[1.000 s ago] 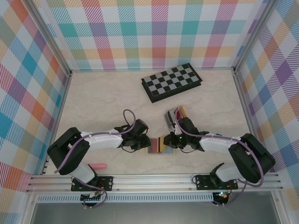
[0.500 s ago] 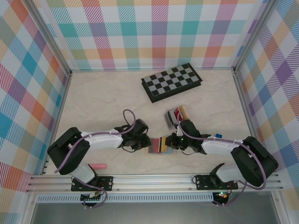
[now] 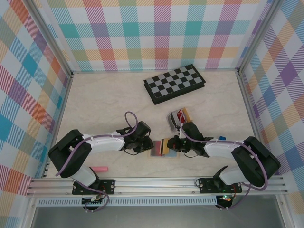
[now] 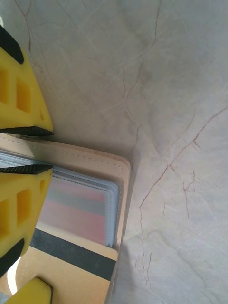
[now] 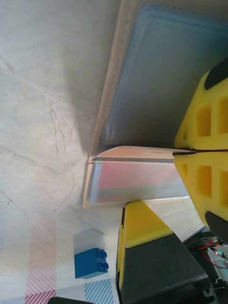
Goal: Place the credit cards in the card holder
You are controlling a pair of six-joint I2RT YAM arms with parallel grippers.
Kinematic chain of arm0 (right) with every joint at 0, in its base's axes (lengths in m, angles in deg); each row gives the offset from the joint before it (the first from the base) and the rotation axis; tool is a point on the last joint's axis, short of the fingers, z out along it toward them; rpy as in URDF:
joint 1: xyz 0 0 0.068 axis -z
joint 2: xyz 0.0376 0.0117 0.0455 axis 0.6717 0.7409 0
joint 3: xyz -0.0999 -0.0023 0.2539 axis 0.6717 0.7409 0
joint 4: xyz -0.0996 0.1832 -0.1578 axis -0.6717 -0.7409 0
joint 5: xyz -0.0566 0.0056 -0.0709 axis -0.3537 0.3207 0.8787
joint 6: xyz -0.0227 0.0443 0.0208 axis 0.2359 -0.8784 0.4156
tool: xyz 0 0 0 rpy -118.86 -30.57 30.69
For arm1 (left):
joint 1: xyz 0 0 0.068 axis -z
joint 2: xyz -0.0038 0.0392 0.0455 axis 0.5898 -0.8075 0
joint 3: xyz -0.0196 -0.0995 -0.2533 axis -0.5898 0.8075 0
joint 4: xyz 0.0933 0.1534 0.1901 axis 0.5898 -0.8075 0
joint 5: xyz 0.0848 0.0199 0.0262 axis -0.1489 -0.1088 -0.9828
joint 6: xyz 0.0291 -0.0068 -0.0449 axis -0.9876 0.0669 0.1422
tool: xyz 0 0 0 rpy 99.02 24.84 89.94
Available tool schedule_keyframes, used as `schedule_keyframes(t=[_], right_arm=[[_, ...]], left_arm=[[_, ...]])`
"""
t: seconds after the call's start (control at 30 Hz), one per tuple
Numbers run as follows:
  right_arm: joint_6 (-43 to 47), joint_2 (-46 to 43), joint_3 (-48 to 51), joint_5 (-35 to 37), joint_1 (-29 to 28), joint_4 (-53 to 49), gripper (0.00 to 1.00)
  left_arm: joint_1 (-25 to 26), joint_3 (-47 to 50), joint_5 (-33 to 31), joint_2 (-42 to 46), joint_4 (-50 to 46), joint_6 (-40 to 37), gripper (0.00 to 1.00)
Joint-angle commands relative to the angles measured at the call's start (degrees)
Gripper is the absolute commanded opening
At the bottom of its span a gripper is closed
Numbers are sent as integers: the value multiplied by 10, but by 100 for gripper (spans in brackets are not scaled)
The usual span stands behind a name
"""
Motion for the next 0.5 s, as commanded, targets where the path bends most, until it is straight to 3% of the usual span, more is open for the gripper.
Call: schedule_keyframes(t=[0.0, 0.47], right_arm=[[0, 0, 18, -18, -6, -23, 7], [-22, 76, -16, -41, -7, 14, 7]], left_arm=[[9, 10, -1, 0, 3, 5, 25], [10, 8, 8, -6, 19, 6, 29]])
